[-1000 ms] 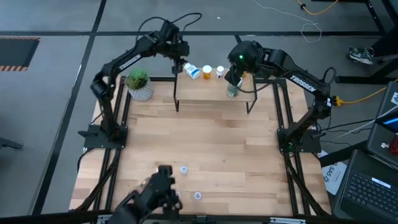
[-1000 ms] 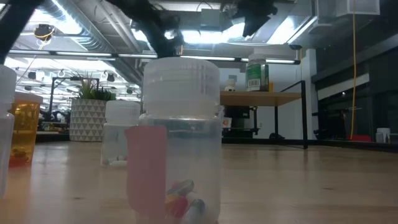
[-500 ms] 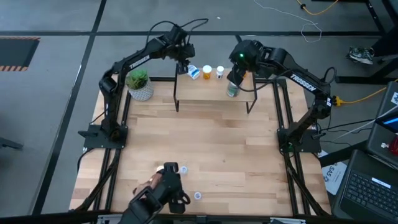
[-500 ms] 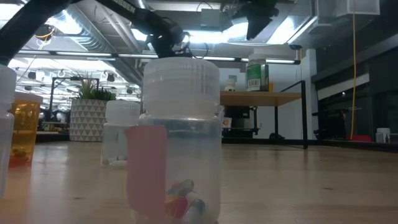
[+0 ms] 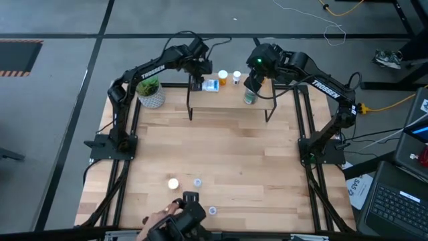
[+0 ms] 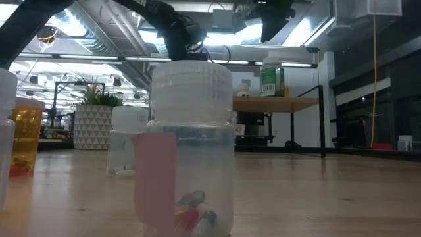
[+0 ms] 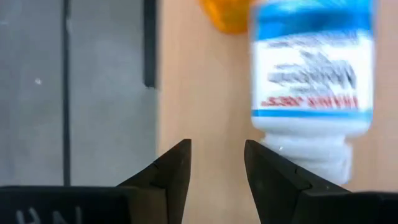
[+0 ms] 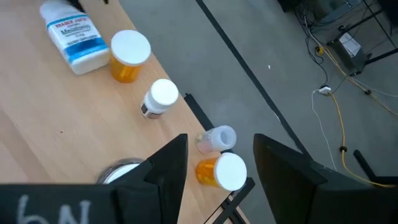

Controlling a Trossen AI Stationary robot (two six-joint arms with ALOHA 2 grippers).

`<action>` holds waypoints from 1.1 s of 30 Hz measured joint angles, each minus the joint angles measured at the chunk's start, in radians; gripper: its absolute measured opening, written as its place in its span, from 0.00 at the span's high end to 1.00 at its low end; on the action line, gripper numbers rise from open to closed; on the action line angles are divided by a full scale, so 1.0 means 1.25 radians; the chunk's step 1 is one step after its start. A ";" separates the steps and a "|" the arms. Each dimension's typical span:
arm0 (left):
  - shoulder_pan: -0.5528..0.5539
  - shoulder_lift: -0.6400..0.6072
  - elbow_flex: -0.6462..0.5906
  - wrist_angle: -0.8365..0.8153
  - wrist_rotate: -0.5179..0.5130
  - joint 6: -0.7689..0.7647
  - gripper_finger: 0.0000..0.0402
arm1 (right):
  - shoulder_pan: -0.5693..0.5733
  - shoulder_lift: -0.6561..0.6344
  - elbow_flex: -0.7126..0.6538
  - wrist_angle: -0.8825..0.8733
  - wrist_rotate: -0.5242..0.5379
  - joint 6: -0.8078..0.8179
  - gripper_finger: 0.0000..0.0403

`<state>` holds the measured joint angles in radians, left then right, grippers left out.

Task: Pick and place medicine bottles onto shelf by color
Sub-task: Put the white pill bottle on the shelf

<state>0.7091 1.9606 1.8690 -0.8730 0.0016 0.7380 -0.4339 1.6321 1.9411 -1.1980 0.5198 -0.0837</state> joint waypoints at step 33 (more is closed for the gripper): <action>-0.100 -0.160 -0.001 -0.086 -0.166 -0.199 0.36 | -0.001 0.001 0.000 -0.003 -0.043 -0.020 0.54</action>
<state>0.5841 1.7607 1.8675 -0.9800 -0.2054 0.4893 -0.4358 1.6329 1.9411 -1.2015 0.4666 -0.1092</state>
